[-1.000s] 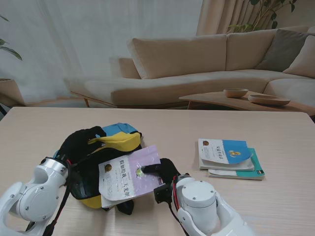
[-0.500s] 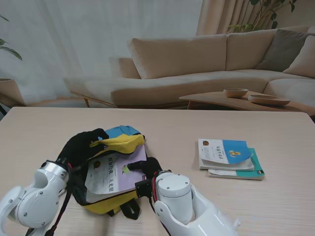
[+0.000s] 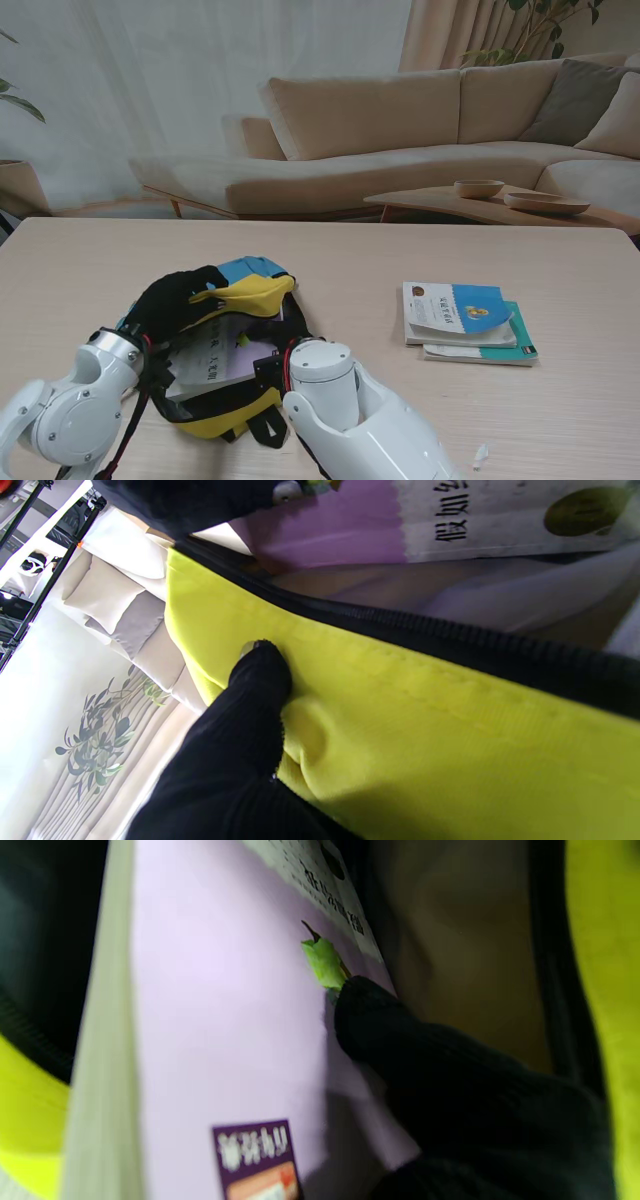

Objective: Pack books into the school bag then zip close the school bag

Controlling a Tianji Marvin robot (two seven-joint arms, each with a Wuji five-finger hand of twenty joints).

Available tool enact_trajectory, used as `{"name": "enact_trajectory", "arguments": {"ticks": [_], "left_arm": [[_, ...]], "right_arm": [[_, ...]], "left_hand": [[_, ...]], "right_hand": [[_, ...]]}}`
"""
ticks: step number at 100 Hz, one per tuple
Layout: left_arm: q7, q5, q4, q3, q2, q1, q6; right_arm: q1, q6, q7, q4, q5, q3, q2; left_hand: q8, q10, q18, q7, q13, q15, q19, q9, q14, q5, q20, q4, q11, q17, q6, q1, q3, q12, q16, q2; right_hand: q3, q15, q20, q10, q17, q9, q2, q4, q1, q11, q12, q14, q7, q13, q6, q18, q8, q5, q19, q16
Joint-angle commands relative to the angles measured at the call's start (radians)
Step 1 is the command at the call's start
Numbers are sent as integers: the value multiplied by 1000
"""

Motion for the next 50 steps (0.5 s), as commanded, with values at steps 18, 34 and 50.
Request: {"name": "enact_trajectory", "arguments": {"ticks": [18, 34, 50], "left_arm": [[-28, -12, -20, 9, -3, -2, 13], [-27, -14, -22, 11, -3, 0, 14], [-22, -11, -27, 10, -4, 8, 15]], "right_arm": [[39, 1, -34, 40, 8, -34, -62], [68, -3, -79, 82, 31, -50, -92], [96, -11, -112, 126, 53, -62, -116]], "left_hand": [[100, -16, 34, 149, -11, 18, 21, 39, 29, 6, 20, 1, 48, -16, -50, 86, -4, 22, 18, 101], [102, -16, 34, 148, -9, 18, 21, 39, 28, 7, 20, 1, 48, -16, -51, 86, -5, 22, 18, 101], [105, -16, 34, 146, -9, 18, 22, 39, 29, 8, 20, 2, 48, -15, -49, 86, -3, 23, 19, 100]], "right_hand": [[63, -99, -39, 21, -7, -21, 92, -4, 157, -53, -71, 33, 173, -5, -178, 6, -70, 14, -65, -40], [64, -104, -44, 20, -3, -21, 94, -8, 157, -52, -76, 33, 179, -3, -180, 11, -77, 12, -71, -41], [64, -106, -48, 20, -2, -23, 94, -10, 157, -48, -79, 32, 185, -2, -180, 14, -82, 9, -73, -40]]}}
